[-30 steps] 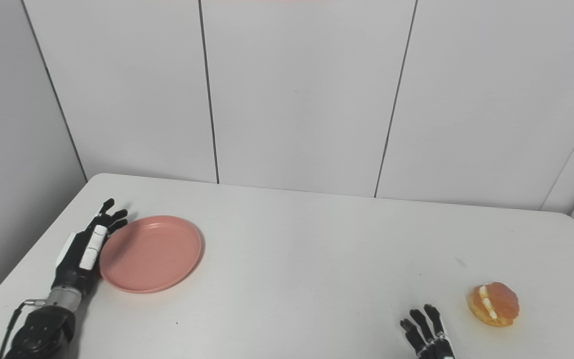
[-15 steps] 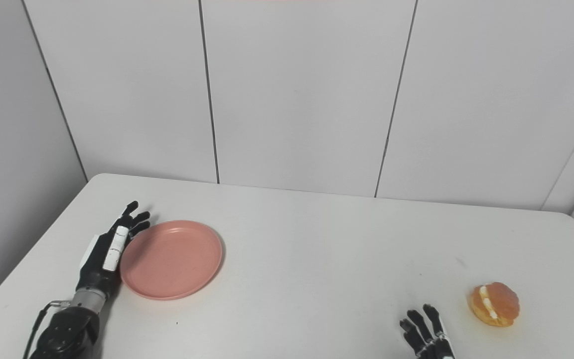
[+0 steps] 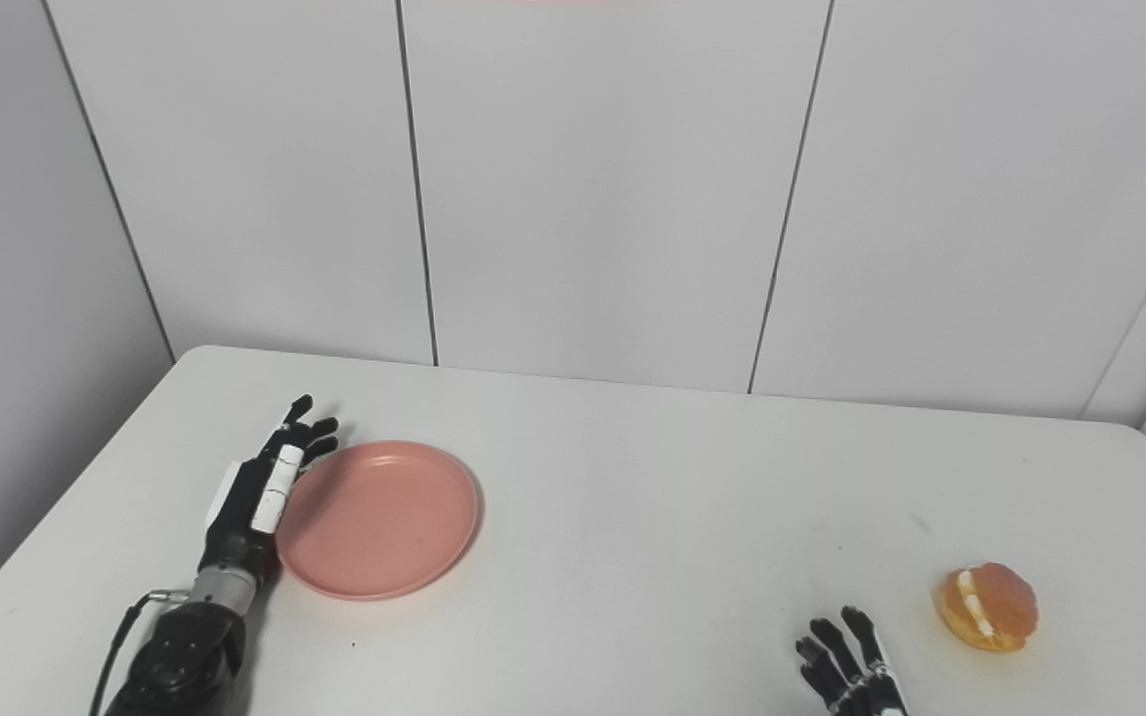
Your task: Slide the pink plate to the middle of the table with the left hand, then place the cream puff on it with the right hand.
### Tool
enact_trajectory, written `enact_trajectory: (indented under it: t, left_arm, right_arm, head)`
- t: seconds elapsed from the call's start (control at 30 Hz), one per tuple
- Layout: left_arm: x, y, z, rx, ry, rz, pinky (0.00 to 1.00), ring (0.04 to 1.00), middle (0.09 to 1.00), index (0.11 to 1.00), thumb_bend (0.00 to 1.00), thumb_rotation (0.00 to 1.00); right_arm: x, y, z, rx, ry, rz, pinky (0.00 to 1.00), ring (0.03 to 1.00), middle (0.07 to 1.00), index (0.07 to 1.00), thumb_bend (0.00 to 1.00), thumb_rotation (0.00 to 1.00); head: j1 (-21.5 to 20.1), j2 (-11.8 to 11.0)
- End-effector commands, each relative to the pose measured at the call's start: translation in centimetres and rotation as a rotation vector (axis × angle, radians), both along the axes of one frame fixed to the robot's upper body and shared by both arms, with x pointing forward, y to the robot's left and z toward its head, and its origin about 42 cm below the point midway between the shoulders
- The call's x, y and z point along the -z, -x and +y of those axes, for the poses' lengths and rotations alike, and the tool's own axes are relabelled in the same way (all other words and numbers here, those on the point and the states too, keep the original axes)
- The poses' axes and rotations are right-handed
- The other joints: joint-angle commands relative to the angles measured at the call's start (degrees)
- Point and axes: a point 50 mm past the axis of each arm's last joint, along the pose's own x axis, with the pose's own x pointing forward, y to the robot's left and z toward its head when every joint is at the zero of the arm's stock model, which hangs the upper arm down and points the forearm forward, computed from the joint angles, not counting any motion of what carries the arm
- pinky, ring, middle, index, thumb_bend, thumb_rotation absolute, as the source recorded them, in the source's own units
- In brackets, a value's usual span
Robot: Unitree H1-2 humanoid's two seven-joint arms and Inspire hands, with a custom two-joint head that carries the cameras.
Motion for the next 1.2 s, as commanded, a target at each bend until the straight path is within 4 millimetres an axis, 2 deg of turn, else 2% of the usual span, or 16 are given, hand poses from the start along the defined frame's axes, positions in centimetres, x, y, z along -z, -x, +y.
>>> enact_trajectory:
  t: [0.0, 0.17, 0.47, 0.67, 0.97, 1.17]
  left_arm:
    - [0.3, -0.5, -2.3, 0.060, 0.033, 0.028, 0.79, 0.879, 0.875, 0.936, 0.85, 0.93]
    - [0.8, -0.4, -3.7, 0.076, 0.057, 0.043, 0.83, 0.888, 0.877, 0.945, 0.83, 0.94]
    - [1.9, 0.1, -5.7, 0.100, 0.071, 0.067, 0.81, 0.871, 0.858, 0.924, 0.87, 0.94]
    - [2.4, 0.4, -6.6, 0.126, 0.069, 0.078, 0.79, 0.854, 0.850, 0.917, 0.87, 0.93]
    - [2.8, 1.2, -8.5, 0.181, 0.109, 0.086, 0.81, 0.877, 0.875, 0.933, 0.83, 0.95]
    - [2.6, 1.5, -9.6, 0.199, 0.201, 0.080, 0.85, 0.900, 0.891, 0.943, 0.78, 0.96]
  right_arm:
    - [2.5, 0.2, 0.4, -0.009, -0.008, 0.172, 0.90, 0.871, 0.890, 0.939, 0.75, 1.00]
    - [2.5, 0.2, 0.6, -0.007, -0.006, 0.175, 0.89, 0.869, 0.882, 0.933, 0.76, 1.00]
    - [2.4, 0.3, 1.0, -0.008, -0.005, 0.174, 0.89, 0.868, 0.876, 0.928, 0.76, 0.99]
    - [2.2, 0.3, 1.7, -0.012, 0.004, 0.175, 0.85, 0.848, 0.865, 0.917, 0.79, 0.97]
    - [1.9, 0.6, 2.6, 0.001, 0.005, 0.183, 0.85, 0.829, 0.843, 0.892, 0.83, 0.92]
    - [1.7, 0.7, 3.5, -0.001, 0.005, 0.186, 0.83, 0.825, 0.836, 0.889, 0.80, 0.92]
  head:
    - [-0.1, 0.1]
    - [-0.6, 0.2]
    - [-2.2, 0.7]
    - [-6.3, 1.5]
    - [-9.4, 2.6]
    - [-13.5, 2.8]
